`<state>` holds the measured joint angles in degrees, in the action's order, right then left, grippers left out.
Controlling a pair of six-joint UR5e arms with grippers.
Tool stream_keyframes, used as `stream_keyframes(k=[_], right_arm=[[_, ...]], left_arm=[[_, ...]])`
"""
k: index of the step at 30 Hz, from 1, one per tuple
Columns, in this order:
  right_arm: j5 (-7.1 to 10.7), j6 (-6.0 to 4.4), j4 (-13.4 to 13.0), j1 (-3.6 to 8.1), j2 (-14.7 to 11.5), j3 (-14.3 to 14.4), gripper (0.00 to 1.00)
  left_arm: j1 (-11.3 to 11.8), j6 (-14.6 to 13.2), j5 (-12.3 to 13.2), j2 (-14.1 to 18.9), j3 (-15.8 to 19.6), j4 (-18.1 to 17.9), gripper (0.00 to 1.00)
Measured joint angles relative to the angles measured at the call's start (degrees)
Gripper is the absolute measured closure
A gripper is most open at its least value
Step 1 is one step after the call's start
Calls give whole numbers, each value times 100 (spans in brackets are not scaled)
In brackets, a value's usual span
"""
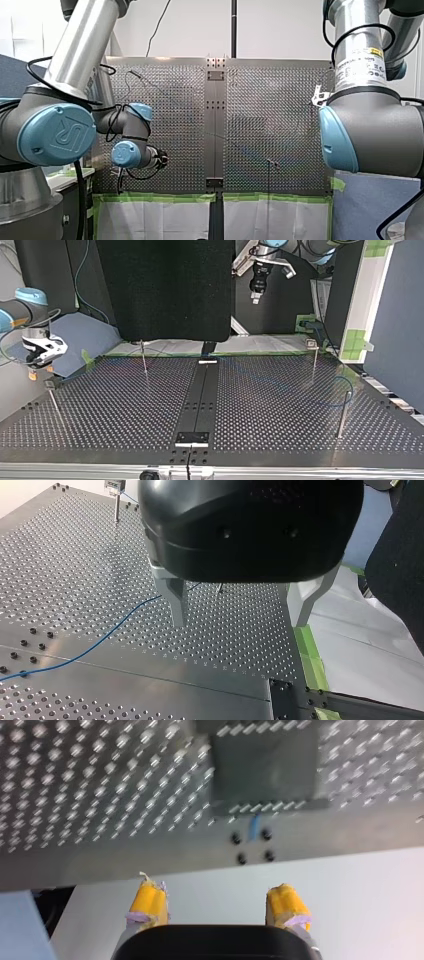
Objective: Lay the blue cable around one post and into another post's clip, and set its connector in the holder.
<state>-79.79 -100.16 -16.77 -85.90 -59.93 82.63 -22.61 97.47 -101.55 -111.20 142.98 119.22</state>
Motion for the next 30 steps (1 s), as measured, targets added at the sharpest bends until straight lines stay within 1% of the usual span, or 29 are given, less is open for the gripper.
stream_keyframes(k=[3, 8, 12, 15, 19, 22, 27, 30], right_arm=[[-145, 0, 16, -13, -14, 116, 0], [-383, -34, -151, -61, -157, 351, 0], [-556, 5, -316, -135, -318, 523, 0], [-696, 44, -445, -238, -446, 654, 0], [-926, 73, -659, -445, -600, 873, 0], [-1075, 101, -776, -592, -635, 1020, 0], [-1275, 189, -796, -806, -645, 1231, 0], [-1421, 253, -796, -954, -647, 1357, 0]], left_arm=[[0, 0, 0, -1, 0, 3, 0], [0, 0, 3, -1, 0, 10, 0], [0, 0, 8, -1, 0, 14, 0], [0, 0, 9, -2, 0, 18, 0], [0, 0, 9, -2, -1, 24, 0], [0, 0, 9, 0, 0, 29, 0], [0, 0, 9, -1, 0, 48, 0], [0, 0, 9, -1, 3, 61, 0]])
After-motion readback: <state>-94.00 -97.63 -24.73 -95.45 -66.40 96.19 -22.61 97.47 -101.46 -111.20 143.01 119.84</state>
